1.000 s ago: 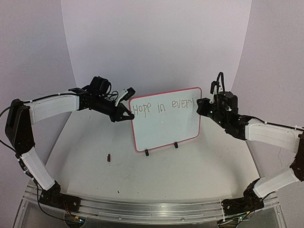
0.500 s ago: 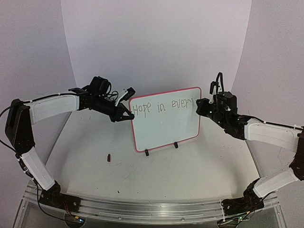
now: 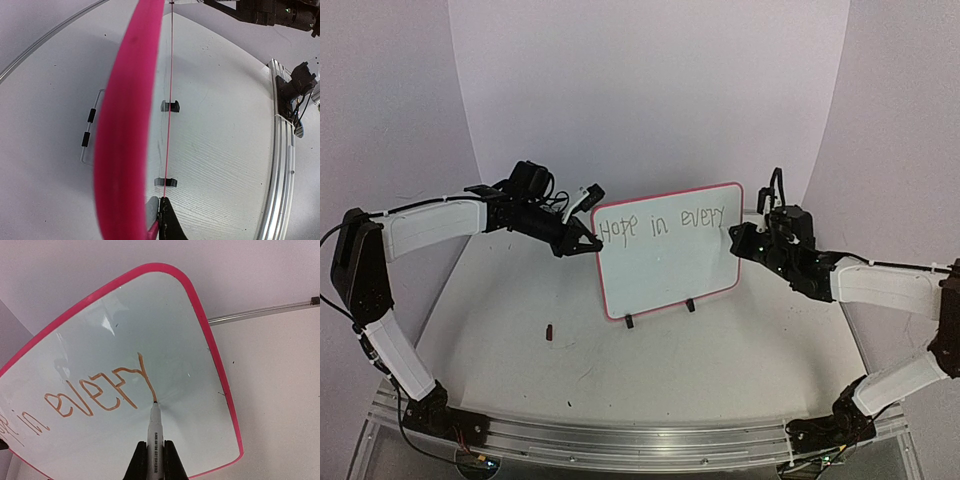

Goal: Write a sentence on the whiteboard

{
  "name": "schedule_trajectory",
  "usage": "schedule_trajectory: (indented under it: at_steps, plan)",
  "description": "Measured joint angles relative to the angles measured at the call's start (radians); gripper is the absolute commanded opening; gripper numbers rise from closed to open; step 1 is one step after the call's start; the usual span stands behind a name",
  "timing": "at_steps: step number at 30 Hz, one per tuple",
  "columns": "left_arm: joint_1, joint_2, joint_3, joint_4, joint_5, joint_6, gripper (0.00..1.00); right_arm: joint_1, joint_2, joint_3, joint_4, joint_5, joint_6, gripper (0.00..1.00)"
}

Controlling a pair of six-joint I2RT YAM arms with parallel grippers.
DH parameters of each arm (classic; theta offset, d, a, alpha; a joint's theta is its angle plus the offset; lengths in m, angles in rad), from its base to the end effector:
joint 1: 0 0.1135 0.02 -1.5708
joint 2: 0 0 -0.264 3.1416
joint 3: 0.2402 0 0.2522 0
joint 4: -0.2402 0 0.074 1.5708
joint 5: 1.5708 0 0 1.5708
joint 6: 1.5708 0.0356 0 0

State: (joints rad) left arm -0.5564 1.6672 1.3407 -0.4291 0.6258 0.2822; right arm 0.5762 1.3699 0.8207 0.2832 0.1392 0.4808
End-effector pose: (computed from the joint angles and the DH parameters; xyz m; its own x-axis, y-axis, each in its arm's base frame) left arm 0.3045 -0.2139 0.2840 -0.3392 0.4768 -0.8109 0.9210 0.3439 -0.1831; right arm 0.2651 0.1664 0.2668 -0.3931 0.2908 -0.8723 -0.2769 0.8672 0.4139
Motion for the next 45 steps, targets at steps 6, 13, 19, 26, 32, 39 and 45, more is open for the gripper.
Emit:
schedule_trajectory:
  at_steps: [6, 13, 19, 26, 32, 39, 45]
  plan:
    - [0.000, 0.000, 0.000, -0.001, -0.001, -0.003, 0.00, 0.000, 0.013, 0.000, 0.000, -0.012, 0.011, 0.00]
    - [0.000, 0.000, 0.000, -0.001, -0.001, -0.003, 0.00, 0.000, 0.014, 0.000, 0.000, -0.018, 0.017, 0.00]
    - [-0.001, 0.000, 0.000, 0.001, -0.002, -0.001, 0.00, 0.000, -0.028, -0.017, -0.026, -0.030, 0.018, 0.00]
    - [-0.001, -0.002, 0.000, 0.000, -0.006, 0.000, 0.00, 0.000, -0.175, -0.065, -0.088, -0.100, 0.014, 0.00]
    - [-0.002, -0.002, 0.000, 0.000, -0.006, 0.000, 0.00, 0.009, -0.211, -0.071, -0.116, -0.252, 0.004, 0.00]
    - [-0.002, -0.003, 0.000, 0.000, -0.007, 0.000, 0.00, 0.163, -0.150, -0.071, -0.097, -0.299, -0.003, 0.00]
    - [-0.002, -0.003, 0.000, 0.000, -0.007, 0.000, 0.00, 0.276, 0.016, -0.065, 0.002, -0.305, 0.010, 0.00]
